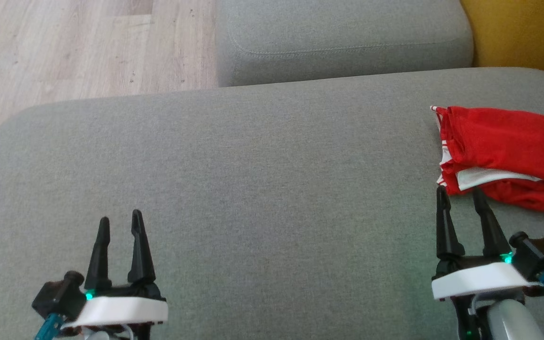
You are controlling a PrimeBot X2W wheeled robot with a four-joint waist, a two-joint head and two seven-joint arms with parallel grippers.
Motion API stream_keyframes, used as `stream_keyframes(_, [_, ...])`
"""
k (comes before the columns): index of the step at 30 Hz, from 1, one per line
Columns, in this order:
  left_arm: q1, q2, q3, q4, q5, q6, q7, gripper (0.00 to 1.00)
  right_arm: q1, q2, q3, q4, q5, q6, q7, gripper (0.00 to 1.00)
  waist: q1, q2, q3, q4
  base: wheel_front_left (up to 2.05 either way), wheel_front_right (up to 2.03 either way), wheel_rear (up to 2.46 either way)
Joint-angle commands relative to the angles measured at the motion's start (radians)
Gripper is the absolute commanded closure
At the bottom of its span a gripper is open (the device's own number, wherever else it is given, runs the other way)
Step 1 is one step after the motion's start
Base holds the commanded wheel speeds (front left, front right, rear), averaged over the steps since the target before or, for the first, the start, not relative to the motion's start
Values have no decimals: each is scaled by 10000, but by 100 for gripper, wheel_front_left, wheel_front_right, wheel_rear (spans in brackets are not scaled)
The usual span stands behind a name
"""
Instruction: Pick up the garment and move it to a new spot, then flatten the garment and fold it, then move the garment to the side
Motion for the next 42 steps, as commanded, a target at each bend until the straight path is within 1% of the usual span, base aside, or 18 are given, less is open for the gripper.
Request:
stream_keyframes(1, [-214,54,348,-346,-79,47,-53,0,-240,-28,238,-362,-57,19,-110,0,0,0,7,-14,0,0,0])
stream_keyframes(2, [-210,54,355,-343,-82,63,-53,0,-238,-28,253,-355,-62,19,-110,0,0,0,9,-25,0,0,0])
stream_keyframes(3, [1,0,11,-2,-29,4,0,100,0,0,12,-1,2,0,0,100,1,0,9,-26,0,0,0])
stream_keyframes(8, [252,-19,-11,672,-83,-3,34,100,287,11,26,670,72,0,56,100,1,0,13,-34,0,0,0])
stream_keyframes(23, [94,-9,237,598,-1575,-25,505,100,145,-57,-76,597,1869,3,452,100,1,0,30,-32,0,0,0])
stream_keyframes(42, [-81,1,515,510,-3251,-50,1034,100,-14,-107,-220,514,3855,5,920,100,1,0,49,-30,0,0,0])
